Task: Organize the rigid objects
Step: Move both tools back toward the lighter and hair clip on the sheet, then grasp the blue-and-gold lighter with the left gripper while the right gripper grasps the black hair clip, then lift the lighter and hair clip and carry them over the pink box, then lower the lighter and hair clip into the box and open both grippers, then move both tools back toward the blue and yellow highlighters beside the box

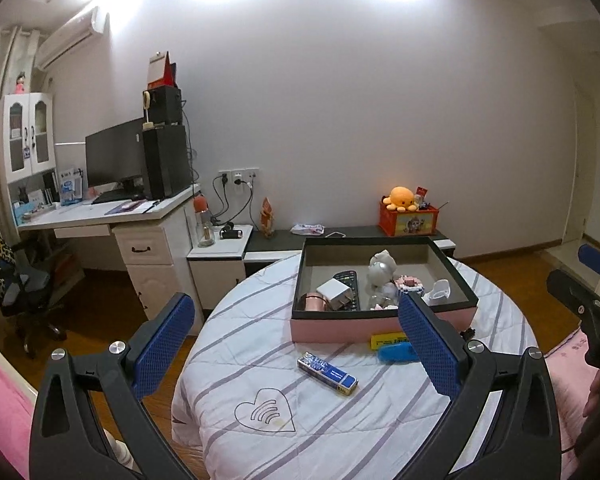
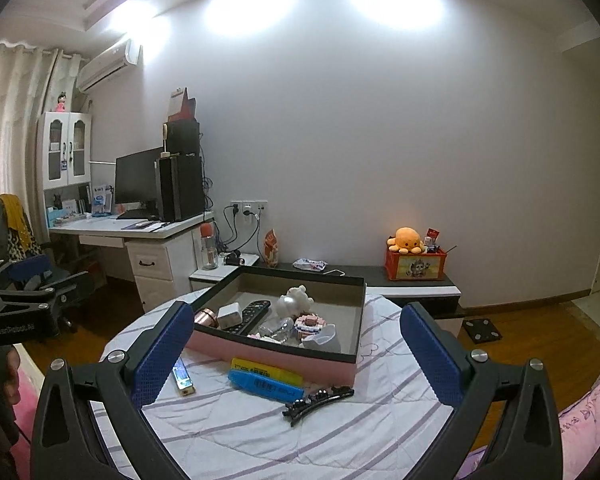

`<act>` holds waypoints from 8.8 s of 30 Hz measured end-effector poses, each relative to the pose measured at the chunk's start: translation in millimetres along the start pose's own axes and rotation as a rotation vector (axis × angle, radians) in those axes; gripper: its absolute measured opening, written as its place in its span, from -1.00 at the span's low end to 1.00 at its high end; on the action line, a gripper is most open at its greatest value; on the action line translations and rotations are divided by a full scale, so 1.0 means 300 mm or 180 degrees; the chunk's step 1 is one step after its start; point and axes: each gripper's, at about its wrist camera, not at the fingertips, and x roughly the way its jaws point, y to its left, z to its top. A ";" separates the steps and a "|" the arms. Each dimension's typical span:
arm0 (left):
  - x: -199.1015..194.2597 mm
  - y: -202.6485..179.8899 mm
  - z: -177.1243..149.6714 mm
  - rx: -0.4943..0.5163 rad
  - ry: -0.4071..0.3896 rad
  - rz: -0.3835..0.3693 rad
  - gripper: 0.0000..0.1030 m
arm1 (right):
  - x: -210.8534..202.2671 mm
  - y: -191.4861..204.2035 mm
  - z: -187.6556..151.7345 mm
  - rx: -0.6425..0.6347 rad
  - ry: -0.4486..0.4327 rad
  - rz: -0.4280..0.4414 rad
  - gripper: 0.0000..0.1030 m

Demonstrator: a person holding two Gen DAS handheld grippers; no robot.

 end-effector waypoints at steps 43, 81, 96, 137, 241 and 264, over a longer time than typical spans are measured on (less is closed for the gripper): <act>0.518 0.117 -0.364 -0.0340 0.1834 0.0520 1.00 | 0.427 -0.141 -0.323 0.0324 0.1438 -0.0119 1.00; 0.507 -0.069 -0.345 0.0318 0.1638 -0.0489 -0.59 | 0.474 -0.235 -0.351 0.0269 0.1967 -0.0322 0.38; 0.517 -0.041 -0.339 0.0172 0.1577 -0.0648 -0.60 | 0.546 -0.304 -0.354 0.0413 0.1872 -0.0111 -0.63; 0.024 0.006 0.088 -0.0047 -0.0129 -0.0385 -0.60 | 0.105 0.001 0.059 0.0041 -0.0002 0.0538 -0.63; 0.001 -0.020 0.010 0.0200 -0.0214 -0.0140 1.00 | 0.064 0.058 0.025 -0.0231 -0.0018 0.0106 1.00; 0.062 -0.030 -0.043 0.0171 0.0039 -0.0114 1.00 | 0.089 0.021 -0.055 -0.0113 0.0275 0.0109 1.00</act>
